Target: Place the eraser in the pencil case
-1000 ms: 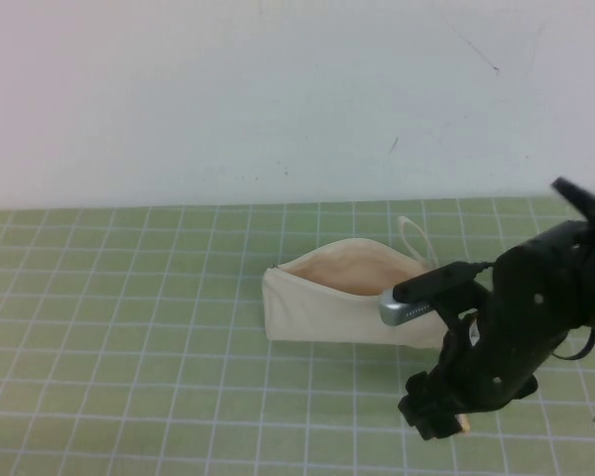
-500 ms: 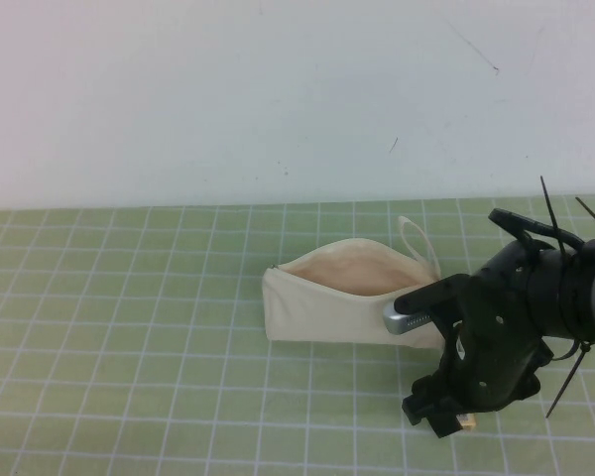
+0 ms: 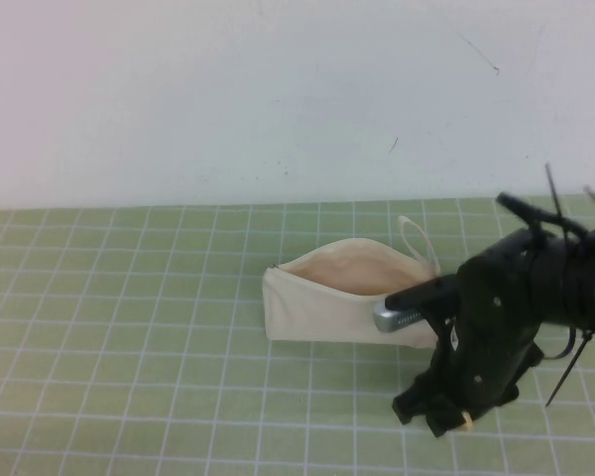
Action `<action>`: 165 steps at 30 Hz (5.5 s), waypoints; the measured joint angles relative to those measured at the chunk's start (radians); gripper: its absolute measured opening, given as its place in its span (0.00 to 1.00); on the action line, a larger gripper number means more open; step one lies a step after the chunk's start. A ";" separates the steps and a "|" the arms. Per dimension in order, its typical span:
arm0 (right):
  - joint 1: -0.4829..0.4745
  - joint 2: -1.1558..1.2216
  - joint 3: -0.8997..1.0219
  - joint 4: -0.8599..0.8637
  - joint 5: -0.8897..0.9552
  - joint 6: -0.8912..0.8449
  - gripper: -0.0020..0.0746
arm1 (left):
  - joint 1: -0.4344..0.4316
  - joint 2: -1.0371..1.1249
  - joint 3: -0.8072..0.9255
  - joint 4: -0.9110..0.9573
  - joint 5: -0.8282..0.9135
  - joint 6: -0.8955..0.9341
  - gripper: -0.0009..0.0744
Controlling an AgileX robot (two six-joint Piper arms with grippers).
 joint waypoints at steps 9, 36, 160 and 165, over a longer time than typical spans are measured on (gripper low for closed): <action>0.000 -0.169 -0.197 0.104 -0.025 -0.195 0.45 | 0.000 0.000 0.000 -0.004 0.000 0.000 0.01; 0.000 -0.111 -0.330 0.078 -0.139 -0.215 0.31 | 0.000 0.000 0.000 -0.007 0.000 0.000 0.01; -0.670 -1.916 1.196 -0.032 -0.378 -0.242 0.03 | 0.000 0.000 0.000 -0.007 0.002 0.000 0.01; -0.670 -1.916 1.196 -0.032 -0.378 -0.242 0.02 | 0.000 0.000 0.000 -0.007 0.002 0.000 0.01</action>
